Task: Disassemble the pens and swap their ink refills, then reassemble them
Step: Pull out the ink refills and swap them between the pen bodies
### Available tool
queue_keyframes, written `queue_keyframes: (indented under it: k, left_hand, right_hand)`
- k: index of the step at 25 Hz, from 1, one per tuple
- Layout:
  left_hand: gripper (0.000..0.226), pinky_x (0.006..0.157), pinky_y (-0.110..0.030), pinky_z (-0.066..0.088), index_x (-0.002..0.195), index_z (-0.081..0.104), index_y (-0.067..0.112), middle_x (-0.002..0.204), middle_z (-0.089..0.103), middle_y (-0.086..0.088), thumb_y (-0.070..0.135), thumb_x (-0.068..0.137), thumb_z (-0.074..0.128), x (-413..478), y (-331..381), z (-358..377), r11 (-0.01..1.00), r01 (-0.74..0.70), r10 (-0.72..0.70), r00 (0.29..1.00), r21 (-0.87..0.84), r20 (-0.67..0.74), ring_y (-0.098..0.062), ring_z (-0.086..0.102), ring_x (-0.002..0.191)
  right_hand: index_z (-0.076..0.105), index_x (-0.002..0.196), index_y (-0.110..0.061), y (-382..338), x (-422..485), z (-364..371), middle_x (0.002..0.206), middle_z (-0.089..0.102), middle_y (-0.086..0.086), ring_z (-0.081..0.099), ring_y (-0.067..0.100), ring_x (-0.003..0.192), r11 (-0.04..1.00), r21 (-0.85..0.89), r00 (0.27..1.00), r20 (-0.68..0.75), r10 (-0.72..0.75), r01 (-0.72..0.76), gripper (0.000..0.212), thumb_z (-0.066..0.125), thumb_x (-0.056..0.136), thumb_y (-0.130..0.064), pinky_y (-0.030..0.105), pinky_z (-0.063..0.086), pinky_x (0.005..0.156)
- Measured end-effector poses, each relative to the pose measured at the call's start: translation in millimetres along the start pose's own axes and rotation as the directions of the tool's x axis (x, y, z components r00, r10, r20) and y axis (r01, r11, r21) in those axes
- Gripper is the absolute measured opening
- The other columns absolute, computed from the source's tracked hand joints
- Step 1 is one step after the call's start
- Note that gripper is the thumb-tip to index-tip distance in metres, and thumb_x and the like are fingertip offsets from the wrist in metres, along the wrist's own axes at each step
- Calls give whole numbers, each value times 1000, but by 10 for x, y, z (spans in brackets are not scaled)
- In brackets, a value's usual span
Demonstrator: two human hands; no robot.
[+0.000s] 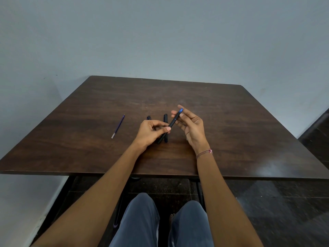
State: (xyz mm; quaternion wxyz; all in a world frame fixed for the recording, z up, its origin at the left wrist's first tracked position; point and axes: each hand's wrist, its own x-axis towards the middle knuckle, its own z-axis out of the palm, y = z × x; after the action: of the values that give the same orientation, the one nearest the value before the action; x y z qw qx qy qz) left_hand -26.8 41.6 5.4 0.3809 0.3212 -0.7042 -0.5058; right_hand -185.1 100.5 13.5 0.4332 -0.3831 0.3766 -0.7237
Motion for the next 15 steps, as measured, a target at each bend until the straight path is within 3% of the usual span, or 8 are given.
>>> queue_keyframes:
  k: [10,15]
  left_hand:
    - [15,59,-11,48,82,72,30,71,74,7,18,76,78,-11,1,-1,1000,-19,19,1000,-19,16,-4,69,70]
    - [15,62,-17,53,81,73,31,74,75,5,18,76,78,-9,-5,1,1000,-7,7,1000,-26,12,-22,71,80]
  right_hand:
    - [70,97,-14,3,1,33,84,75,-1,71,9,82,996,-82,992,-119,-45,36,20,64,84,1,19,56,70]
    - [65,112,-8,-18,1,10,101,73,11,69,20,97,998,56,998,-63,-12,15,22,50,96,-7,29,56,86]
